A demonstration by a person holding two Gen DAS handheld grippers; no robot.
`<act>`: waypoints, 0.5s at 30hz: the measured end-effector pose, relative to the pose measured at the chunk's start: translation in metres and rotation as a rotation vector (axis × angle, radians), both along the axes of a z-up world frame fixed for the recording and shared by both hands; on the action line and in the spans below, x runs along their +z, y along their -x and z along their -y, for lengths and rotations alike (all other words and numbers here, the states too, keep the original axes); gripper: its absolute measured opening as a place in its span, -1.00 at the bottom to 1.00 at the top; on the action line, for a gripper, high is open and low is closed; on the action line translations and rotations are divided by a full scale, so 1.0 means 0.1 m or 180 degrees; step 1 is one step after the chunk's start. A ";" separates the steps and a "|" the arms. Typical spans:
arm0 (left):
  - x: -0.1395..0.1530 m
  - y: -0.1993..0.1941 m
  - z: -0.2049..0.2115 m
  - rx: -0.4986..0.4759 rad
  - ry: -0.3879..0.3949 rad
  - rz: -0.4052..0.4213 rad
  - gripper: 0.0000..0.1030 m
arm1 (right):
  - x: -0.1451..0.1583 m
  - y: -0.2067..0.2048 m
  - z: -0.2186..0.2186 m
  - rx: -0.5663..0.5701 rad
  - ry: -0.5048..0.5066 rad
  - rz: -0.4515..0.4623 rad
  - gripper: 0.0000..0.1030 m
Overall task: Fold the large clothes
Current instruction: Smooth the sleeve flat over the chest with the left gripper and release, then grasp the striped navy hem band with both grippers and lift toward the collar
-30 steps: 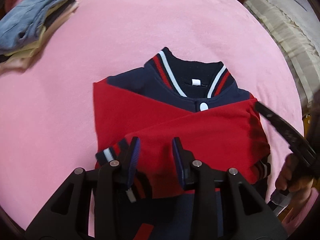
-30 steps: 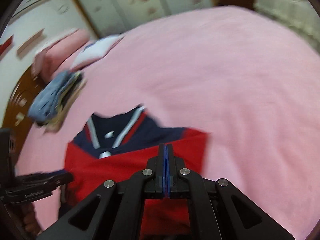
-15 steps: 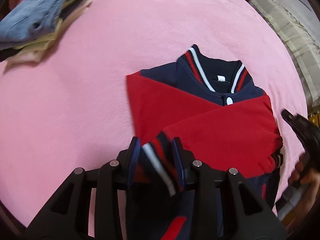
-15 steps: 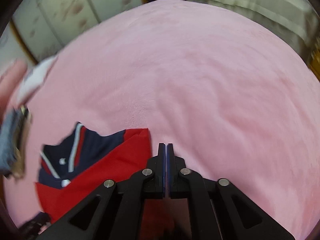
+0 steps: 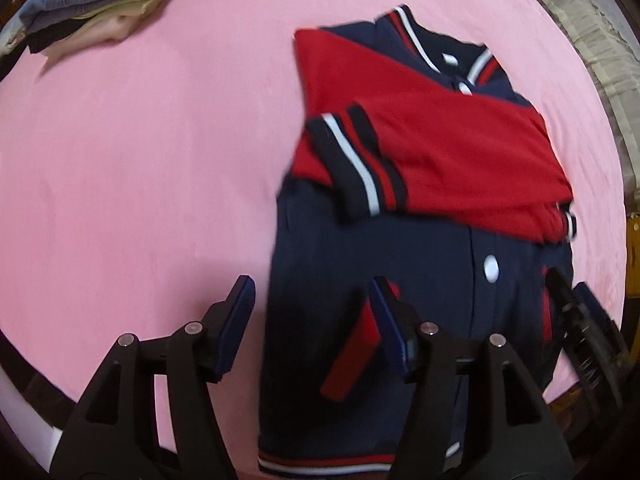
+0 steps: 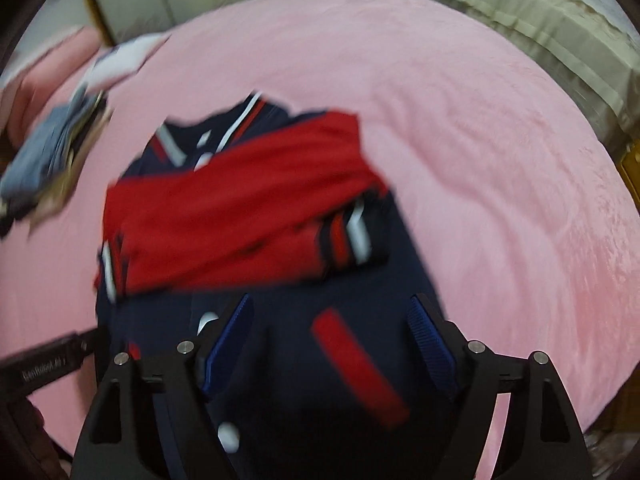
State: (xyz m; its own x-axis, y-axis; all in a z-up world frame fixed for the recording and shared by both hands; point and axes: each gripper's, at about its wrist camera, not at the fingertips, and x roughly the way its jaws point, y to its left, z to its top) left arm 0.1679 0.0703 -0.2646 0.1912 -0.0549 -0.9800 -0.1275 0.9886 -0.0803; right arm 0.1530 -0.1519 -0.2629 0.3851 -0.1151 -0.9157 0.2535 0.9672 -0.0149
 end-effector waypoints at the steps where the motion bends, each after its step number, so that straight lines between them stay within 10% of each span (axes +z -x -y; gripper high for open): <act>1: 0.02 0.08 0.04 -0.0017 -0.0048 0.0007 0.11 | -0.03 0.08 -0.08 0.0020 -0.0017 -0.0057 0.58; 15: 0.49 1.14 0.39 0.0218 -0.0209 0.0277 0.29 | 0.42 1.14 -0.19 0.0218 -0.0462 -0.0083 0.69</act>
